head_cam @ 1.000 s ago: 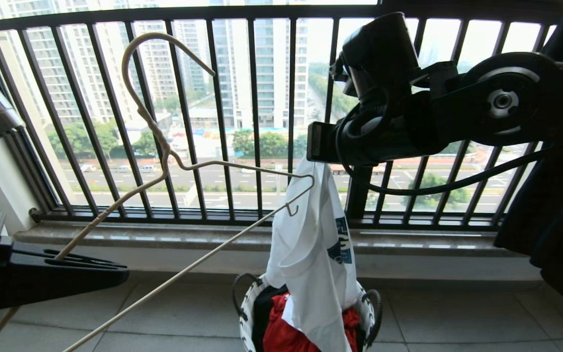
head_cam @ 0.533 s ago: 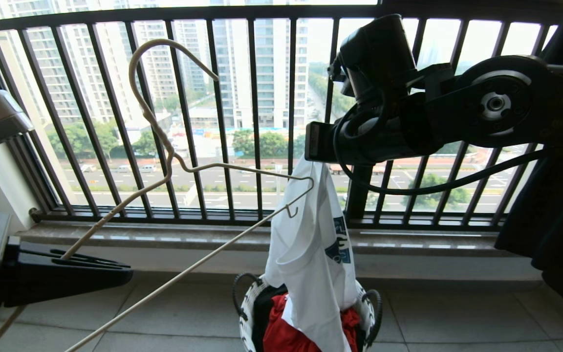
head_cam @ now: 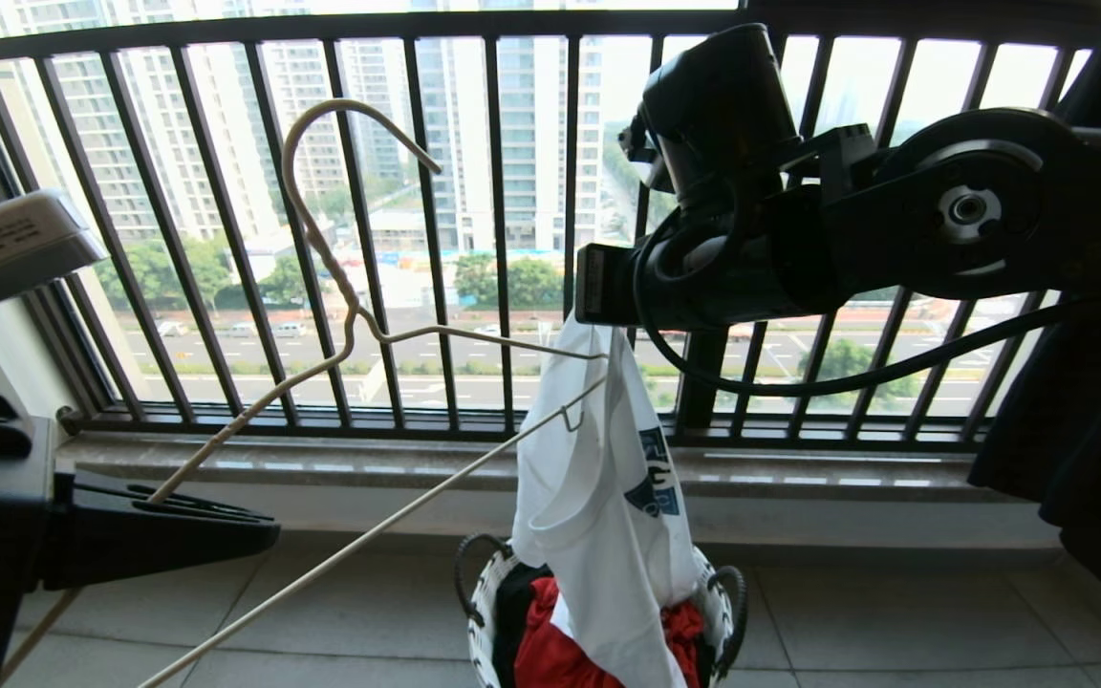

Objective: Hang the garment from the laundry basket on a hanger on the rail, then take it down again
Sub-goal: Hang the clothes on the clothes rack

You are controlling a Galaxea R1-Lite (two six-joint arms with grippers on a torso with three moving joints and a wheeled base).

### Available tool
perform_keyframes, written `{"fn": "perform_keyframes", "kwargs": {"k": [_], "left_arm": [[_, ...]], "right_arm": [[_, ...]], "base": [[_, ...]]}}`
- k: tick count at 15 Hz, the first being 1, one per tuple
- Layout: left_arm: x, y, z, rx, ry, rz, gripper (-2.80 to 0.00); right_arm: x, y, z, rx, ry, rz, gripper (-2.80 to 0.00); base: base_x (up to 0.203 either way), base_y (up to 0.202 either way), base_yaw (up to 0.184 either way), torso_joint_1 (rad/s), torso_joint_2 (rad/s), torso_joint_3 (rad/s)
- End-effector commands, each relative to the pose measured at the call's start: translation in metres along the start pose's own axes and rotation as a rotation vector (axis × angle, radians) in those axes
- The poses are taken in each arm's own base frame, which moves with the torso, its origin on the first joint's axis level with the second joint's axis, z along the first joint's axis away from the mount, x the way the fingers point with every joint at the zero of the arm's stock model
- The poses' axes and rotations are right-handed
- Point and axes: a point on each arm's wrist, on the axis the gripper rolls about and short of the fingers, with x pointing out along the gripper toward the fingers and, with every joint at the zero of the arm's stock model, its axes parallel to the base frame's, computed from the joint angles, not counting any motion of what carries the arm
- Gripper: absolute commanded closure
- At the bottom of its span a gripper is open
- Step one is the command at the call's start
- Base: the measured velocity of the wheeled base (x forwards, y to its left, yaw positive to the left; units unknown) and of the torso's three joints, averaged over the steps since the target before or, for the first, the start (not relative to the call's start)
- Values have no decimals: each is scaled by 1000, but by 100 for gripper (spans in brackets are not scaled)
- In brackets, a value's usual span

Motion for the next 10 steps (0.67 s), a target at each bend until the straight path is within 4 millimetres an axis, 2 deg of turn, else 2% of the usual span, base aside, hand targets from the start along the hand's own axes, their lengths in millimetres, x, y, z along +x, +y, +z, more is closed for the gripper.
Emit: {"fn": "perform_keyframes", "kwargs": {"k": [1, 6, 10], "left_arm": [[6, 2, 4, -17, -16, -2, 0], [19, 8, 9, -38, -79, 121, 0], [17, 8, 9, -37, -84, 127, 0]], "right_arm": [[-2, 3, -2, -1, 2, 7, 0], [-3, 3, 1, 4, -32, -30, 0], [0, -1, 4, 7, -58, -62, 0]], "base": [[0, 0, 0, 0, 0, 0], [0, 0, 0, 0, 0, 0], [0, 0, 0, 0, 0, 0]]}}
